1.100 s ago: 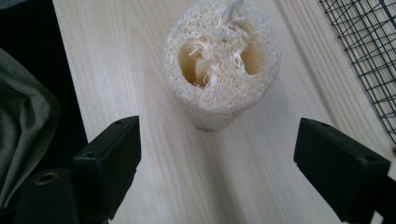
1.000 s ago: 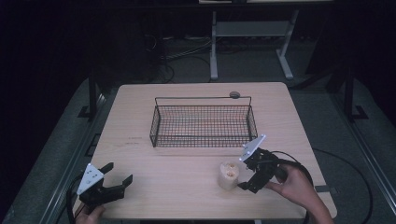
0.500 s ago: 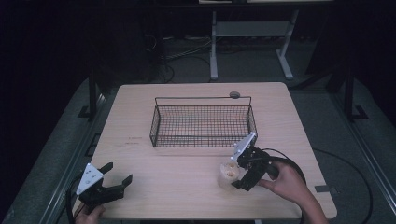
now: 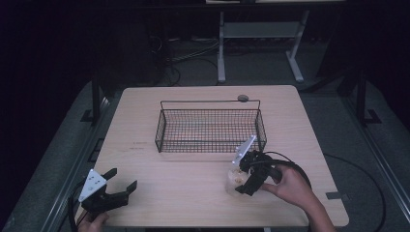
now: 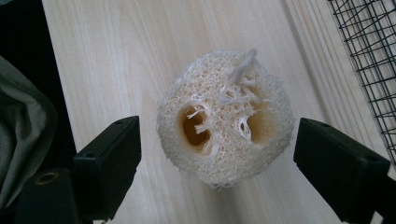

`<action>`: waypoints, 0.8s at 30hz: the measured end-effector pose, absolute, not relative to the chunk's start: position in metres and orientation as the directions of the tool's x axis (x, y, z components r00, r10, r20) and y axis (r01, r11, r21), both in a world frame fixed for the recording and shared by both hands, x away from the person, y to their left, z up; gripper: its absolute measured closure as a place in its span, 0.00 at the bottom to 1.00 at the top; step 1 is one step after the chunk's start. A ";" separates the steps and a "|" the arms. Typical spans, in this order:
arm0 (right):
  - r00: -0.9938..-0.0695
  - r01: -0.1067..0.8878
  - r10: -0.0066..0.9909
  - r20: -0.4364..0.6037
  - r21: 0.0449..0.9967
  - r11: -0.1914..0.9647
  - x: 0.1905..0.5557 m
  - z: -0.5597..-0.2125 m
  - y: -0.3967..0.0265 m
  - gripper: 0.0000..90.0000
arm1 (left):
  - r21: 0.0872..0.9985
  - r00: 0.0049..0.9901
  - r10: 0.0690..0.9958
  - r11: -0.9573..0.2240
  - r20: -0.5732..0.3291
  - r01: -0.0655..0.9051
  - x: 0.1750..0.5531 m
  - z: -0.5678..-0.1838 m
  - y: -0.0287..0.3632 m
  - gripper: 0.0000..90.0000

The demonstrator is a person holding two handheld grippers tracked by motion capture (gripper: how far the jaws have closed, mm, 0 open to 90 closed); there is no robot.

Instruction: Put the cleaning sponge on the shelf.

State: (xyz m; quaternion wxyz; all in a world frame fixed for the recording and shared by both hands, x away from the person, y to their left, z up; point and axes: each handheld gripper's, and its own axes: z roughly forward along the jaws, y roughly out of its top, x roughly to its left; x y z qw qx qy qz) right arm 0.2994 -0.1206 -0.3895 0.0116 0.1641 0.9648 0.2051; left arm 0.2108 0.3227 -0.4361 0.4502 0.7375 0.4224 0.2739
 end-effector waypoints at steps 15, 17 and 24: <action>-0.947 0.313 0.319 0.044 0.360 0.879 0.306 -0.392 -0.108 0.24 | 0.898 0.489 0.872 -0.231 0.020 0.375 0.210 -0.435 0.324 0.15; -0.945 0.320 0.324 0.048 0.349 0.881 0.307 -0.392 -0.107 0.29 | 0.898 0.488 0.872 -0.230 0.020 0.374 0.210 -0.435 0.325 0.15; -0.948 0.311 0.313 0.052 0.347 0.885 0.308 -0.389 -0.104 0.31 | 0.899 0.487 0.873 -0.229 0.019 0.374 0.210 -0.435 0.325 0.15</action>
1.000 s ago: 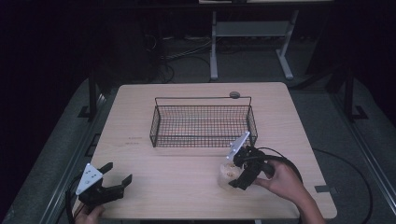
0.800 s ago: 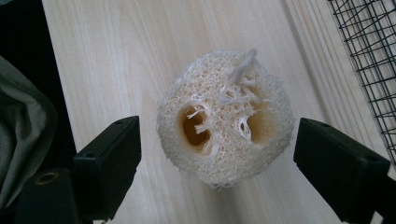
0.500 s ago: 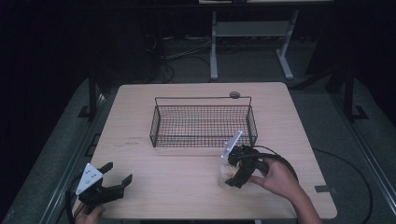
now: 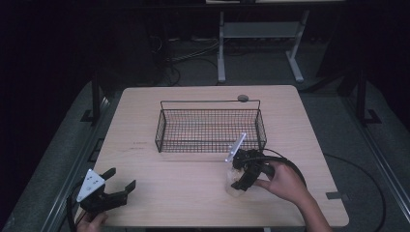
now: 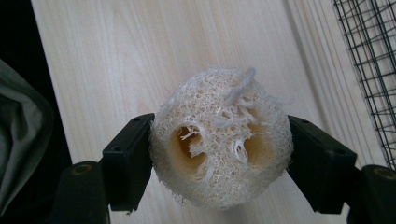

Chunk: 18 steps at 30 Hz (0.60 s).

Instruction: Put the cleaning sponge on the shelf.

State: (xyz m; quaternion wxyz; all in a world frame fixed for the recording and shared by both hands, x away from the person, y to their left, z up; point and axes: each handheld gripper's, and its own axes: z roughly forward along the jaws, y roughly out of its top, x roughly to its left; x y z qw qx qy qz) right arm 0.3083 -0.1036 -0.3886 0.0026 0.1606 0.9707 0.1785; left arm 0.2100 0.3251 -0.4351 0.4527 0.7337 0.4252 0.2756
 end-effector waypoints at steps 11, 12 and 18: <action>-0.956 0.287 0.288 0.052 0.359 0.888 0.318 -0.369 -0.097 0.31 | 0.899 0.486 0.874 -0.227 0.019 0.374 0.210 -0.435 0.325 0.15; -0.956 0.287 0.288 0.054 0.362 0.887 0.319 -0.368 -0.096 0.31 | 0.899 0.487 0.873 -0.227 0.019 0.373 0.210 -0.435 0.325 0.15; -0.959 0.279 0.278 0.055 0.360 0.890 0.326 -0.359 -0.093 0.31 | 0.898 0.488 0.872 -0.230 0.019 0.375 0.210 -0.435 0.325 0.15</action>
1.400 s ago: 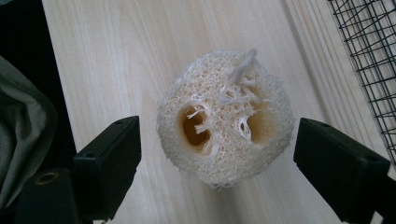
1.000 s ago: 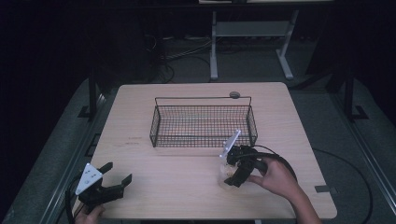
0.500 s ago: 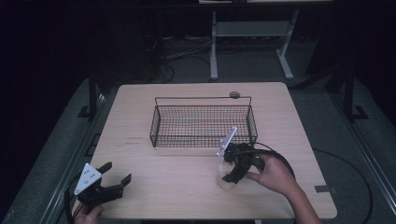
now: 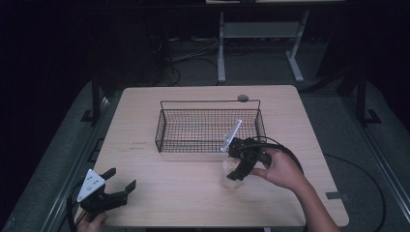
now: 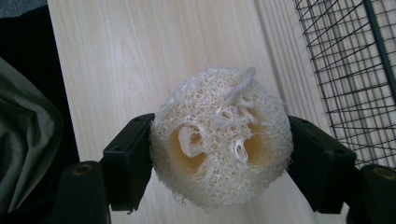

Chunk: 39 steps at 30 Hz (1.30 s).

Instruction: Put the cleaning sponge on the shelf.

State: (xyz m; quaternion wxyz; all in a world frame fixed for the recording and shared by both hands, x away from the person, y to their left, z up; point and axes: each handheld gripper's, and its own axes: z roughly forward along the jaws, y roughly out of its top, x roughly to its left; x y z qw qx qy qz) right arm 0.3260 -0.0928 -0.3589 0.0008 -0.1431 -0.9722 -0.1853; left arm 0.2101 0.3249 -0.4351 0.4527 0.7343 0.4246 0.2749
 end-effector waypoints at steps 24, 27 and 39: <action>-0.974 0.219 0.224 0.023 0.319 0.922 0.362 -0.309 -0.069 0.31 | 0.900 0.480 0.877 -0.222 0.016 0.375 0.211 -0.434 0.328 0.15; -0.974 0.221 0.224 0.030 0.327 0.919 0.366 -0.305 -0.067 0.31 | 0.901 0.479 0.877 -0.218 0.014 0.374 0.210 -0.434 0.329 0.15; -0.968 0.242 0.249 0.024 0.340 0.909 0.387 -0.284 -0.066 0.31 | 0.900 0.481 0.876 -0.220 0.014 0.376 0.211 -0.435 0.328 0.15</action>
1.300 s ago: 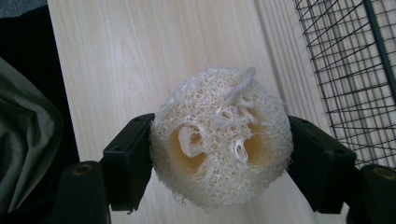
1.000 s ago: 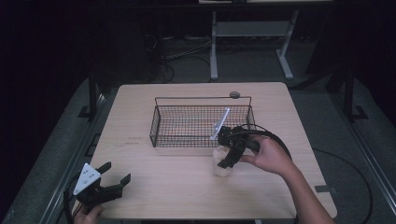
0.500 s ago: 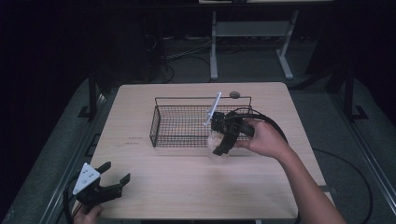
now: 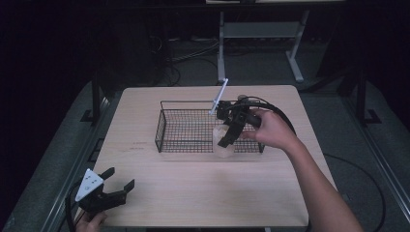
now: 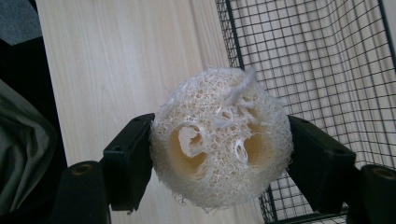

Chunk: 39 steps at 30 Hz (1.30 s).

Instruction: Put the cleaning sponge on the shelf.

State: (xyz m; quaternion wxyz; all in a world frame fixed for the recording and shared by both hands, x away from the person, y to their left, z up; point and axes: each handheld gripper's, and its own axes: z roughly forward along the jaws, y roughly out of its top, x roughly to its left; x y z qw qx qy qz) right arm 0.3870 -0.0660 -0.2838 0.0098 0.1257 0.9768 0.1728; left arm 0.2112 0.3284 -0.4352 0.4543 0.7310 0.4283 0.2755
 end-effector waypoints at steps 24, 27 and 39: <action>-0.942 0.325 0.333 0.032 0.319 0.890 0.432 -0.281 -0.061 0.31 | 0.901 0.481 0.877 -0.218 0.013 0.374 0.212 -0.435 0.329 0.15; -0.937 0.339 0.347 0.033 0.319 0.885 0.437 -0.283 -0.061 0.31 | 0.901 0.480 0.877 -0.219 0.014 0.374 0.212 -0.435 0.330 0.15; -0.915 0.393 0.402 0.033 0.297 0.870 0.454 -0.294 -0.064 0.31 | 0.902 0.478 0.878 -0.215 0.012 0.374 0.212 -0.434 0.330 0.15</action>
